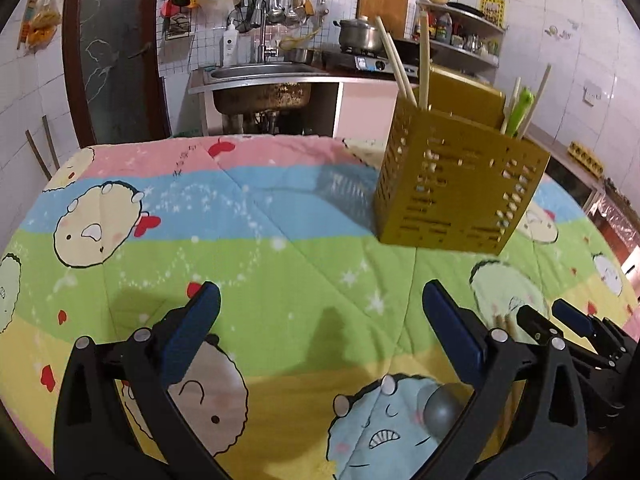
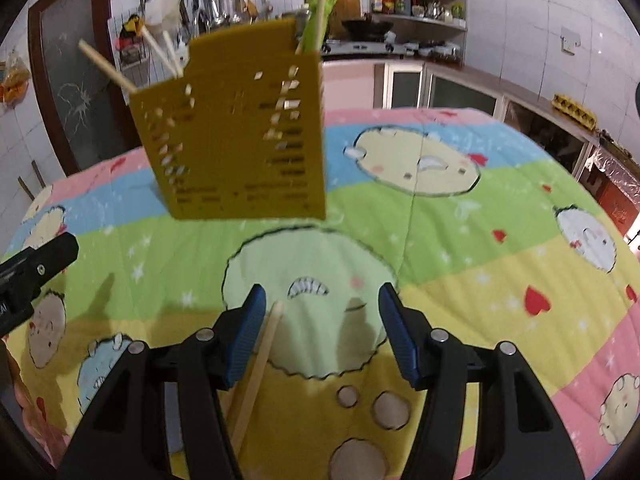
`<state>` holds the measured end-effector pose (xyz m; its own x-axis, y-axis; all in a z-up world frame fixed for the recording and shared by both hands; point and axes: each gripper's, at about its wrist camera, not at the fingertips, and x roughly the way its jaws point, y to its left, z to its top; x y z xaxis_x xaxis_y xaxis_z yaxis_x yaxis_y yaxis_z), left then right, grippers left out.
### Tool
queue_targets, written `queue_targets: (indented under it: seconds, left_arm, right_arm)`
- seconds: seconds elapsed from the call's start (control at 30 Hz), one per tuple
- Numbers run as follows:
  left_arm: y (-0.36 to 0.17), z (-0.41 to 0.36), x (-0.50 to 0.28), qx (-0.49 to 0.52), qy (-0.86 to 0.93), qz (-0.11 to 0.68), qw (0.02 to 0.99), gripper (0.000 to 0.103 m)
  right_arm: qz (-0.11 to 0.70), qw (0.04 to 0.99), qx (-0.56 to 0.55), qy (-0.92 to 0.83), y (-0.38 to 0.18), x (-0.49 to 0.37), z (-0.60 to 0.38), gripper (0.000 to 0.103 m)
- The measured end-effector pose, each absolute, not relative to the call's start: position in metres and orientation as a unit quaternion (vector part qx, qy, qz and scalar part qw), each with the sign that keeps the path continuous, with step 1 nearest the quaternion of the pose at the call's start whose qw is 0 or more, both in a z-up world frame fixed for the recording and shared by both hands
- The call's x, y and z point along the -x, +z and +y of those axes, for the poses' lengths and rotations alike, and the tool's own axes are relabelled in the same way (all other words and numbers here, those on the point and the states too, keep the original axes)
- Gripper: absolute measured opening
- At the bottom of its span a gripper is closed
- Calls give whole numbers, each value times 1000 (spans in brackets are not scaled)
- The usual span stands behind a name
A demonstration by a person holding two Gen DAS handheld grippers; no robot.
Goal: Organize utensils
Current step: 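Move both tools down to the quilt while the right tool closes on a chopstick, then close the left tool on the metal spoon handle while the right tool holds its chopstick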
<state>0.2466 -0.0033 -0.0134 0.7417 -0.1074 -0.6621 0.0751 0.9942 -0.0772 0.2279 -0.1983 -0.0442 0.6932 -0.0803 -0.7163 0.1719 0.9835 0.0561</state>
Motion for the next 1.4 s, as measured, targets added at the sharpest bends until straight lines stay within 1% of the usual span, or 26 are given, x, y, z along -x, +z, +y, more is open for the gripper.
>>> queue_targets:
  seconds: [0.03,0.07,0.1,0.2,0.33,0.5,0.53,0.57,0.67,0.73,1.27,1.4]
  left_arm:
    - [-16,-3,-246,22,-49,359,932,98]
    - [-18,-3,-247,22,-49,361,931,98]
    - [-19,-3,-248,23,-50,363,930,98]
    - [-22,-2,-249,25,-49,369,928,98]
    - [-22,-1,-250,29,-48,373,926,98]
    - [-22,-2,-247,28,-46,377,925,98]
    - [-22,-2,-246,28,-46,379,924,98]
    - [-23,-3,-245,28,-45,381,923,98]
    - [-26,-4,-242,28,-46,389,920,98]
    - [-27,-6,-239,29,-48,393,918,98]
    - [-45,-37,-211,16,-86,424,901,98]
    - [-54,-37,-212,20,-86,433,897,97]
  right_arm:
    - [391,916,-57,-69,-46,-229,-196,57]
    - [396,914,-56,-69,-48,-229,-195,55]
    - [401,912,-56,-69,-50,-230,-193,50]
    - [418,904,-65,-61,-54,-233,-191,45]
    - [431,898,-63,-68,-58,-237,-186,43]
    - [427,901,-50,-59,-57,-236,-178,20]
    - [427,901,-52,-55,-56,-235,-178,13]
    - [426,902,-55,-52,-55,-234,-180,10]
    - [421,904,-68,-37,-53,-230,-187,9]
    - [417,906,-69,-30,-51,-227,-190,6]
    - [404,913,-52,-22,-45,-196,-230,6]
    - [398,914,-69,-21,-49,-194,-237,6]
